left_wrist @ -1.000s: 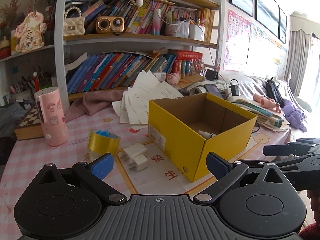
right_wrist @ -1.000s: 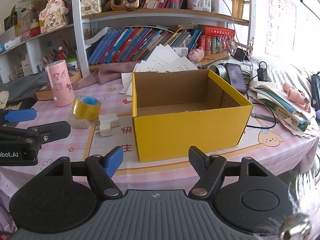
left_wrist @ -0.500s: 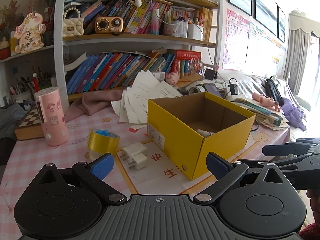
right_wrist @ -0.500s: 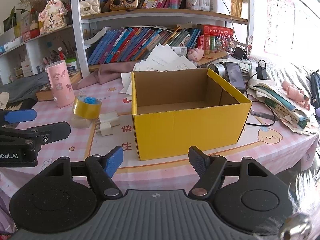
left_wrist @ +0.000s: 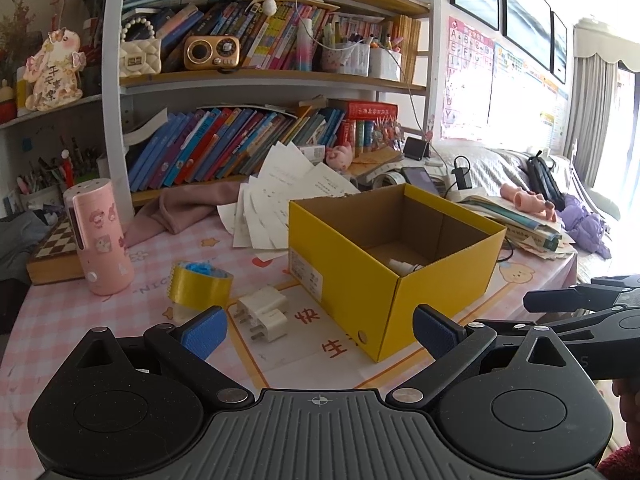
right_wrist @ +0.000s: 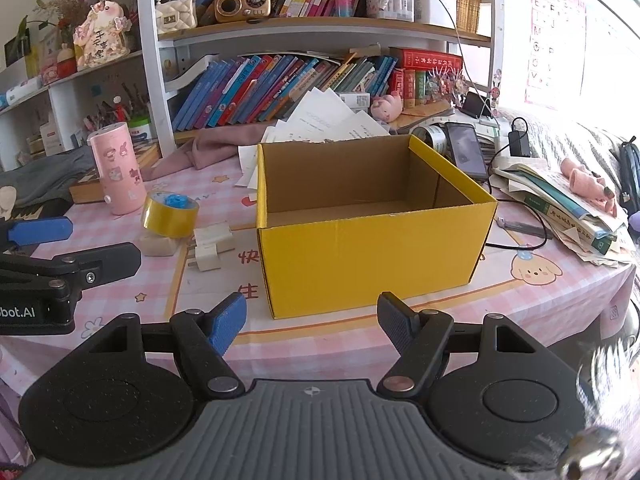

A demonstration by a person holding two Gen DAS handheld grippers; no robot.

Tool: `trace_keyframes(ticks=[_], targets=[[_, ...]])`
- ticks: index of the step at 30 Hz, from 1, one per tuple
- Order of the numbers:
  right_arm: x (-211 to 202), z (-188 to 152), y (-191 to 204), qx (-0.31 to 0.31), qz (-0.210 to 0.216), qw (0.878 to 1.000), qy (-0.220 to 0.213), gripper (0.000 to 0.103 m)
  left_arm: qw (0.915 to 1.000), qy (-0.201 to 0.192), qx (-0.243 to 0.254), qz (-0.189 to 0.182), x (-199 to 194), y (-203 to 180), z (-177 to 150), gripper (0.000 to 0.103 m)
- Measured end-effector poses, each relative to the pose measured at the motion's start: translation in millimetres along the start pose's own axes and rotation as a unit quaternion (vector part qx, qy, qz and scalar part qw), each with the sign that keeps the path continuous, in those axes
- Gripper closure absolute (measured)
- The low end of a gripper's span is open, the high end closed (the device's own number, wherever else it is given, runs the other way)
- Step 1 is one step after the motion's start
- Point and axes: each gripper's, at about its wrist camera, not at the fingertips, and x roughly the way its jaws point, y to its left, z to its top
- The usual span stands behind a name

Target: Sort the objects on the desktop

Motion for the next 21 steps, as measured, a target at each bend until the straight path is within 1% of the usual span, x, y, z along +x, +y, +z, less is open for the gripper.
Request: trace_keyframes(ticks=[13, 21], targets=[[-1.3, -4.0, -9.9, 0.010, -0.001, 1.000, 0.005, 0.032, 0.9999, 0.005, 0.012, -0.004, 4.1, -3.4, 1.3, 0.003], [2.4, -3.5, -8.8, 0.009, 0.000, 1.000, 0.011, 0.031, 0.9999, 0.008, 0.010, -0.004, 6.5, -4.8, -0.2, 0.002]])
